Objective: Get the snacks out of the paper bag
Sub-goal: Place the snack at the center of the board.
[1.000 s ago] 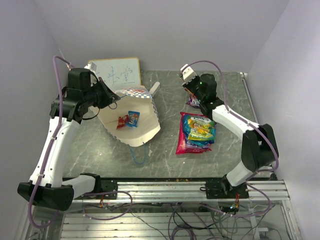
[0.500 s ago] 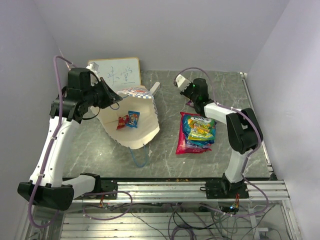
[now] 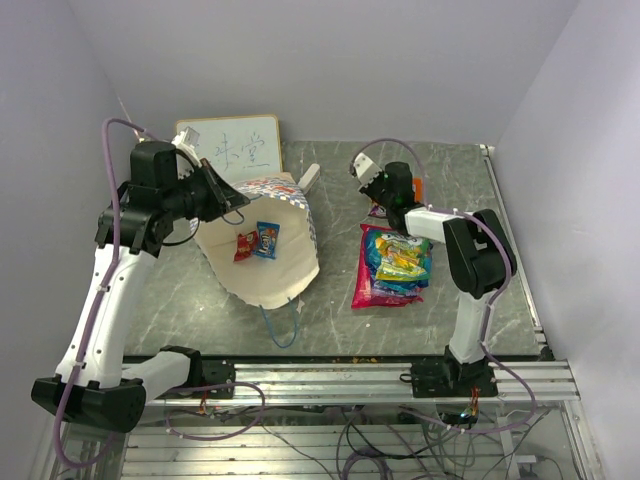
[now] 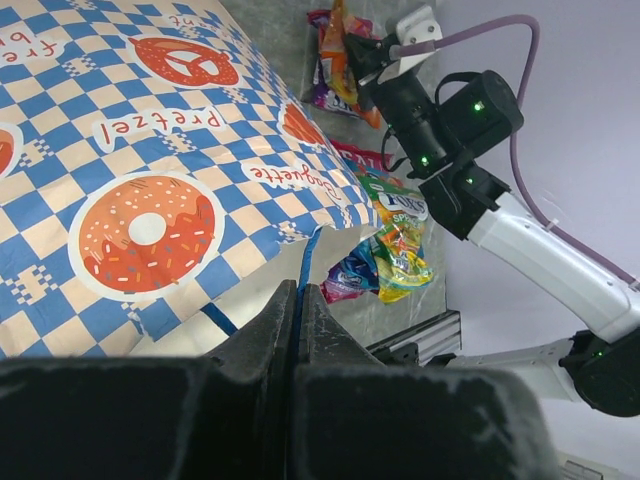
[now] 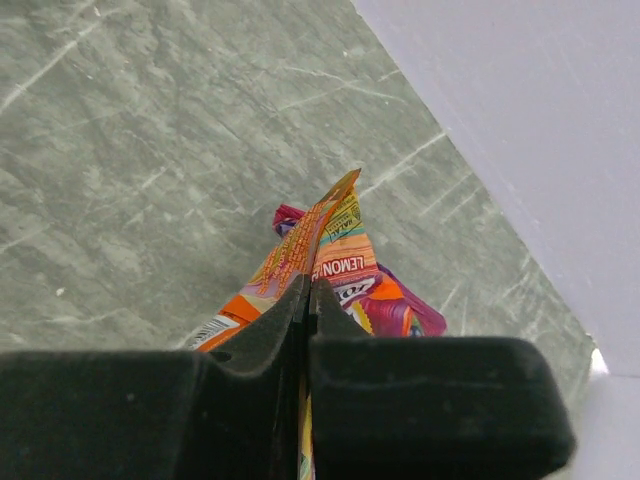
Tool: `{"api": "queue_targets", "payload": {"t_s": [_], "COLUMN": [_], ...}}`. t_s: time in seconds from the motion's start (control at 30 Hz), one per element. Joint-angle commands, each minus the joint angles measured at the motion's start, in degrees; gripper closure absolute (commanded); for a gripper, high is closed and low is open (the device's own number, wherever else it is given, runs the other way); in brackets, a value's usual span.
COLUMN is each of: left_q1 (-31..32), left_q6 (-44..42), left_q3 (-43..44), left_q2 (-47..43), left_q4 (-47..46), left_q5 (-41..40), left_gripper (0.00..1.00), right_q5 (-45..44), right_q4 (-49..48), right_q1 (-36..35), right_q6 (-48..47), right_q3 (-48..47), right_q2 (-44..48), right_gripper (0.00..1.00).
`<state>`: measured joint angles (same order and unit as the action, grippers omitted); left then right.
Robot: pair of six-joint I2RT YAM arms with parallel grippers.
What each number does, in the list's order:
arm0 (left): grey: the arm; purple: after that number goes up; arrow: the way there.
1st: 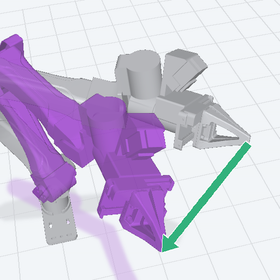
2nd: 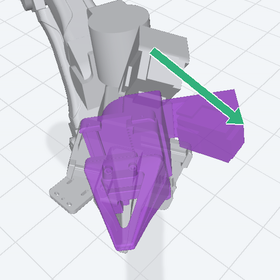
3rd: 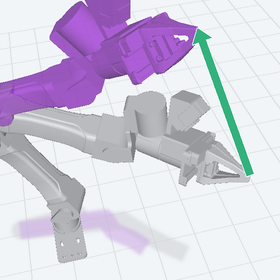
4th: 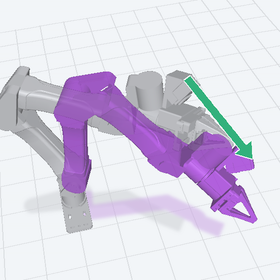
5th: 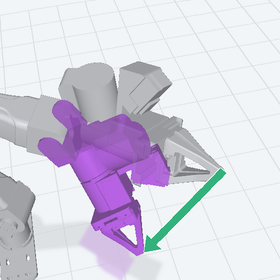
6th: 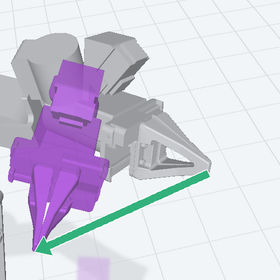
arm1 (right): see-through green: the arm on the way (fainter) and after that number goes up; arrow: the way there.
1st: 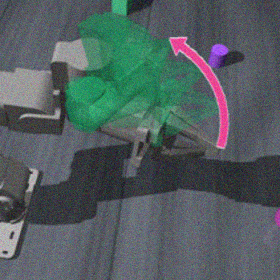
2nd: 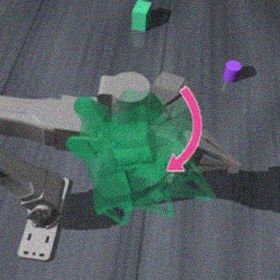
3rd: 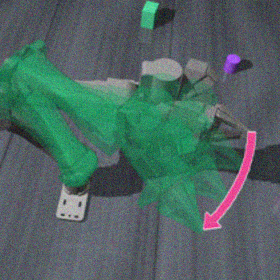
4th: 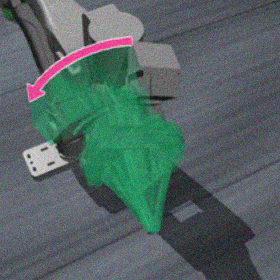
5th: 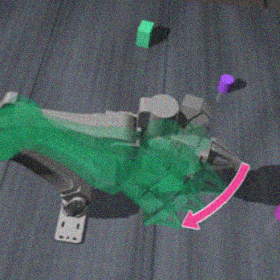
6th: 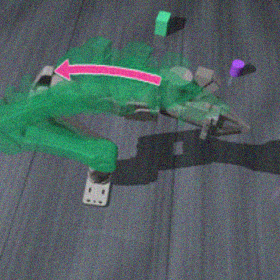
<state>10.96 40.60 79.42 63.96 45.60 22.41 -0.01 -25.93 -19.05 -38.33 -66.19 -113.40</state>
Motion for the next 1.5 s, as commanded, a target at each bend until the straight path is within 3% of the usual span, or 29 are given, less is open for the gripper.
{"api": "queue_targets", "payload": {"t_s": [0.0, 0.27, 0.47, 0.67, 1.0, 1.3, 1.47], "left_q1": [-0.33, -0.33, -0.33, -0.33, -0.33, -0.33, -0.33], "left_q6": [0.43, 1.69, 1.46, 2.03, 3.19, 1.55, 1.29], "left_q3": [-0.06, -1.99, -2.6, -3.31, -6.37, -5.13, -4.31], "left_q2": [-0.39, -1.74, -2.98, -2.95, -3.87, -2.23, -1.23], "left_q4": [-1.59, -3.55, -3.08, -4.13, -5.98, -4.81, -4.35], "left_q5": [2.9, 3.97, 3.38, 4.97, 7.04, 7.61, 8.28], "left_gripper": [0.93, 0.93, 0.93, 0.93, 0.93, 0.93, 0.93], "right_q5": [2.66, 1.89, -1.75, -1.14, 1.92, 1.25, 0.7], "right_q4": [-3.09, 1.35, 10.1, 17.2, 16.97, 16.53, 16.15], "right_q1": [0.52, 0.17, 0.12, -0.99, -16.02, -35.5, -45.02], "right_q6": [5.57, 9.75, 11.48, 17.85, 24.28, 31.71, 28.91], "right_q3": [0.47, -2.22, -11.98, -16.49, -2.64, 15.53, 20.97], "right_q2": [-3.38, -4.04, -0.38, 5.41, 25.45, 46.85, 50.71], "right_gripper": [1.0, 1.0, 0.63, 0.46, 0.4, 0.38, 0.36]}}
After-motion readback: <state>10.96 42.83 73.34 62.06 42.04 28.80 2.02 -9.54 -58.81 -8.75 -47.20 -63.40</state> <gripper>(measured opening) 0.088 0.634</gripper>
